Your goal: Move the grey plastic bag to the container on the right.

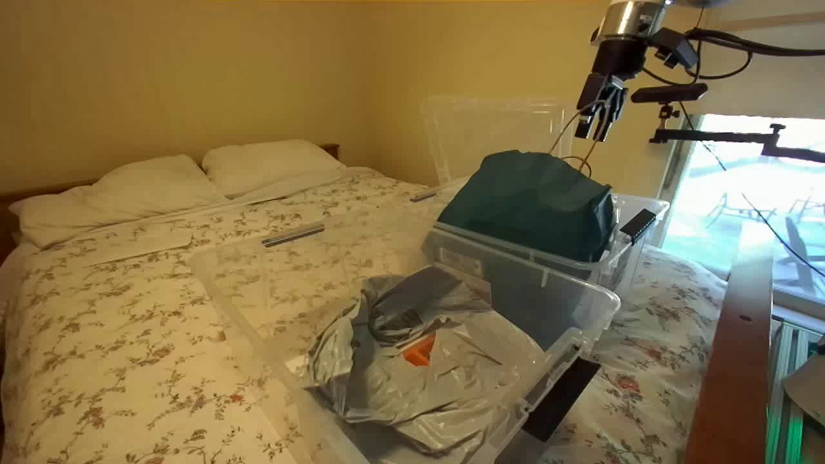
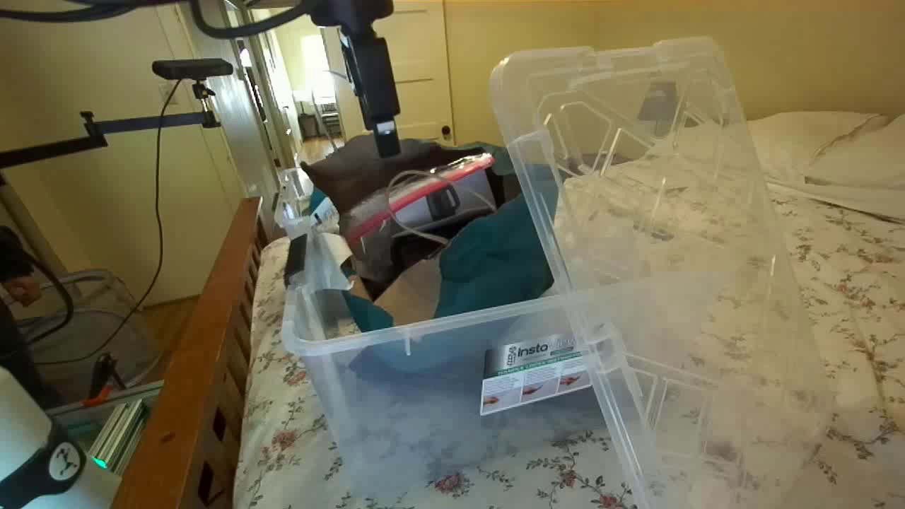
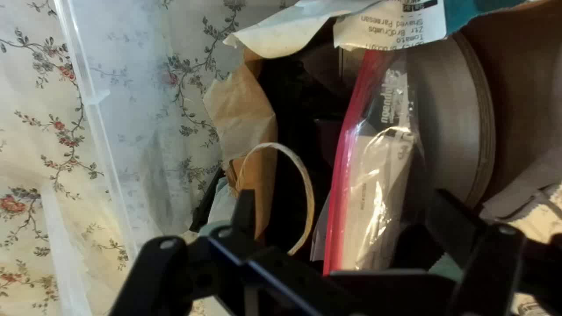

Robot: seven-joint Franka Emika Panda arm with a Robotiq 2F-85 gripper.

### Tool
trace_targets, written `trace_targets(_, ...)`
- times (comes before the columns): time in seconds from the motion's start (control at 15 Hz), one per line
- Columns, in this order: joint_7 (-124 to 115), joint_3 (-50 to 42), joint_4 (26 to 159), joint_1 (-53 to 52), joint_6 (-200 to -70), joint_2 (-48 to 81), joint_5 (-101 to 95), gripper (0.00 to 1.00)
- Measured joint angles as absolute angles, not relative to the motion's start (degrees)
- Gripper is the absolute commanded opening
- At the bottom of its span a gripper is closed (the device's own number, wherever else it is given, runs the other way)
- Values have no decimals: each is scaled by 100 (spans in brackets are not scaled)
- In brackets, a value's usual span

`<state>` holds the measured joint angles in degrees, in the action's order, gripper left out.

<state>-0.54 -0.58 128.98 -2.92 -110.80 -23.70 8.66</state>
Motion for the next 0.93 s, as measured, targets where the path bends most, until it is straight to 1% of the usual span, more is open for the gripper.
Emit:
trace_targets(0.6, -84, -2, 12857, -278, -11206, -2371, 827, 100)
trace_targets(0.93, -243, 419, 12223, -272, -11574, -2387, 187, 100)
